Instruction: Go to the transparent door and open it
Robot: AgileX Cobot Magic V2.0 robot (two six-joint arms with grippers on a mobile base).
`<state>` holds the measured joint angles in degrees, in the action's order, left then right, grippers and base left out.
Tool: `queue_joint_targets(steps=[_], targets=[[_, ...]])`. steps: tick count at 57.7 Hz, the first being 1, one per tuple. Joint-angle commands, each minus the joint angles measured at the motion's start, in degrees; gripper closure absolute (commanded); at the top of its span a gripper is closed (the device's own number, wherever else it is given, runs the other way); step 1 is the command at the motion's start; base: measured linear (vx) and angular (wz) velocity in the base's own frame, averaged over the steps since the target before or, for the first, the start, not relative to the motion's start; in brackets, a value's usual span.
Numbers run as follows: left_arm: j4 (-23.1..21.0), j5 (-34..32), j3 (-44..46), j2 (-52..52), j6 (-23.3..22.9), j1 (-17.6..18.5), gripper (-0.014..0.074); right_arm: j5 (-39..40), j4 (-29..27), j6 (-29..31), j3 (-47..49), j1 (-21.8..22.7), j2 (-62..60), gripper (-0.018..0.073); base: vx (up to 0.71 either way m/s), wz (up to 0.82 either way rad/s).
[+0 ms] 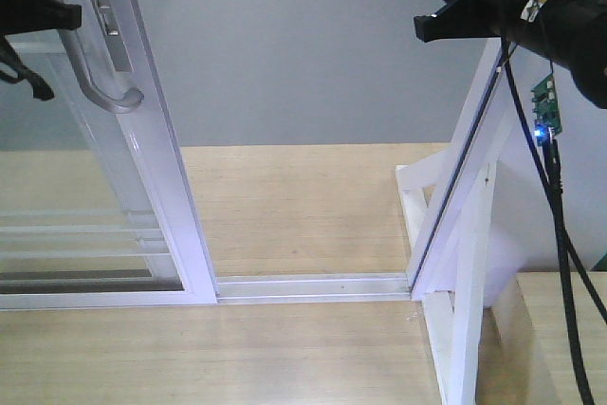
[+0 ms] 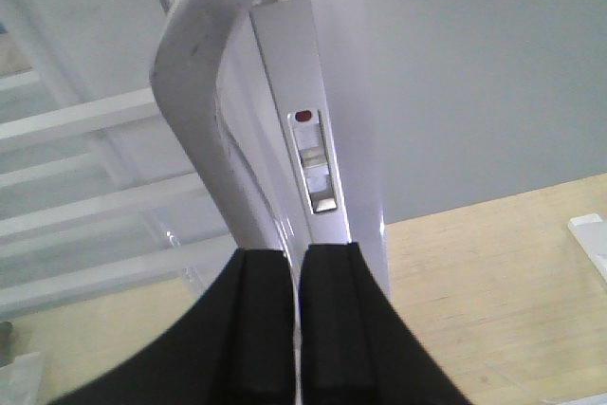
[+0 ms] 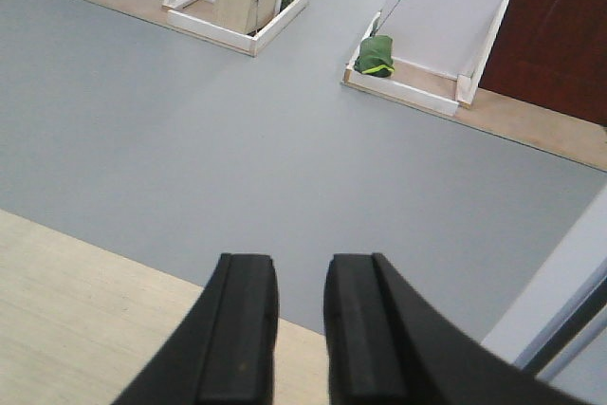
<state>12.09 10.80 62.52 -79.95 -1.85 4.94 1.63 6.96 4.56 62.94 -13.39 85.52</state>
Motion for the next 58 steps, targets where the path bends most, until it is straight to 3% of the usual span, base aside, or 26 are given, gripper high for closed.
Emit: queue_joint_targets(steps=[1, 14, 21, 37, 58], targets=[[0.07, -6.57, -2.56, 6.15, -0.02, 0.13, 0.0393, -0.31, -0.09, 0.15, 1.73, 0.25, -5.11, 0.0317, 0.0, 0.0], [0.07, -6.73, -12.45, 16.87, -0.02, 0.13, 0.0393, -10.0, -0.78, 0.15, 1.69, 0.25, -11.84, 0.0317, 0.0, 0.0], [-0.25, -6.73, -17.85, 21.74, -0.08, 0.13, 0.0393, -8.91, -2.95, 0.2, -1.37, 0.25, -16.03, 0.0317, 0.0, 0.0], [-5.15, -5.71, -31.41, 34.1, -0.47, 0.32, 0.0393, 1.48, -3.26, 0.2, -23.97, 0.25, -33.67, 0.0317, 0.0, 0.0], [-14.44, 5.33, -44.43, 56.72, 1.85, 0.32, 0.0413, -1.23, -3.26, 0.14, -47.13, 0.25, -65.18, 0.0317, 0.0, 0.0]])
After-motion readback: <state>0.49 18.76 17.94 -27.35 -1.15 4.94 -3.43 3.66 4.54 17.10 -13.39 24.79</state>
